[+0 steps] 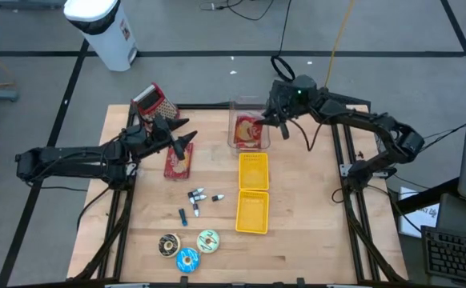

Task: Pick & Place Food Item
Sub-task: Put the red popcorn bag into the transparent bin

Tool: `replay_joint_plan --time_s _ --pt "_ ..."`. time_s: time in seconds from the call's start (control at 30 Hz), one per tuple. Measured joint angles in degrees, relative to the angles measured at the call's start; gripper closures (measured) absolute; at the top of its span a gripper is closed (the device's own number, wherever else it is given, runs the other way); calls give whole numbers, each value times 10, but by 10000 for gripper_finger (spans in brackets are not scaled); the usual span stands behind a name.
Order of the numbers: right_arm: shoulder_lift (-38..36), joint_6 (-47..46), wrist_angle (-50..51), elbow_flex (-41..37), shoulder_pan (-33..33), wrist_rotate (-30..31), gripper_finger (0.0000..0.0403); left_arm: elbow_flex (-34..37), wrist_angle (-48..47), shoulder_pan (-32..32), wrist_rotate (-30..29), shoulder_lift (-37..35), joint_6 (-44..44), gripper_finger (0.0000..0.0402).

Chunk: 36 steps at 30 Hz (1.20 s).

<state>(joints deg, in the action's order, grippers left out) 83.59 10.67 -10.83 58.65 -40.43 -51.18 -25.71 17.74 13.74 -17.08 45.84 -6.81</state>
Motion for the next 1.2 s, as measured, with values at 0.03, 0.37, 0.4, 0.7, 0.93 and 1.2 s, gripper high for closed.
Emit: replay_joint_plan --time_s 0.03,0.37,0.4,0.7,0.93,1.2 --pt "0 9 11 0 3 10 395 0 0 0 0 0 0 117" --pt "0 66 52 0 36 78 395 0 -14 0 0 0 -11 120" --pt "0 68 54 0 39 80 395 0 -17 0 0 0 -11 120" --pt "42 68 51 -1 62 80 395 0 -27 0 0 0 -14 119" --pt "56 66 47 -1 62 92 395 0 -27 0 0 0 -14 119" --pt "56 53 5 -28 62 109 395 0 -27 0 0 0 -14 119"
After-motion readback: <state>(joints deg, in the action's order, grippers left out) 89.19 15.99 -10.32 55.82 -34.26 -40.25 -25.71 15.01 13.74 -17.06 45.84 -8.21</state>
